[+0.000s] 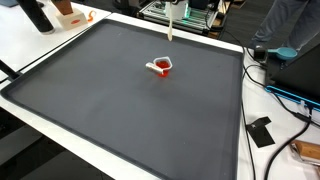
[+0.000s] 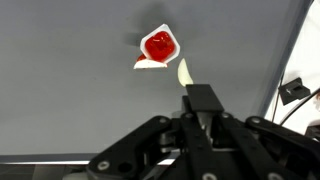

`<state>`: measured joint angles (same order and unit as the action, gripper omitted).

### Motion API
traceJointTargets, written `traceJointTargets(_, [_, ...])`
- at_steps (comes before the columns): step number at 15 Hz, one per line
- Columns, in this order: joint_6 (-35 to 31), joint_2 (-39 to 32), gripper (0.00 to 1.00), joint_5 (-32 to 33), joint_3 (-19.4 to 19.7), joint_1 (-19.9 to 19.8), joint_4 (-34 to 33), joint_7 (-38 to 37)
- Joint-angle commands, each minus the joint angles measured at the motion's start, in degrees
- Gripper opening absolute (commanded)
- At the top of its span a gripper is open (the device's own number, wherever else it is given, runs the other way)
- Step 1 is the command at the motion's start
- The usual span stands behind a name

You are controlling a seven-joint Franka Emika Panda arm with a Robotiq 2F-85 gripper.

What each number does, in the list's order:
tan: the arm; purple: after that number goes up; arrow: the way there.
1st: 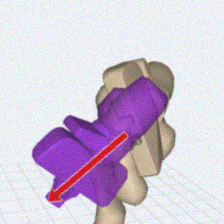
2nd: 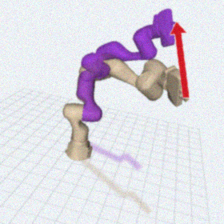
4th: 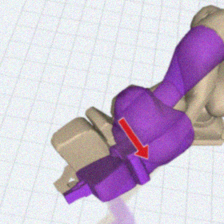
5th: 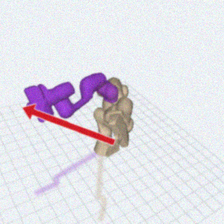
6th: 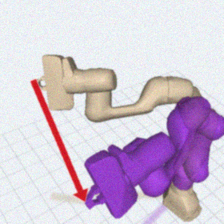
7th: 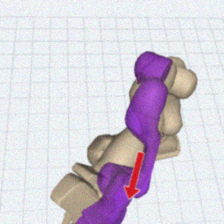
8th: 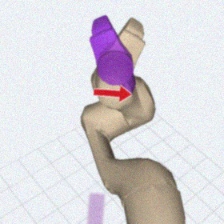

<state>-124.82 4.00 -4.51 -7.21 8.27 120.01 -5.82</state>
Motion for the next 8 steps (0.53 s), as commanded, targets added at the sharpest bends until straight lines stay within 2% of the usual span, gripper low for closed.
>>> traceJointTargets(1, [-1.8,-1.0,0.03,-6.4,1.2,-0.8,1.6,7.8])
traceJointTargets(8, [-5.7,-2.9,0.03,-12.4,2.8,-2.8,5.1,16.7])
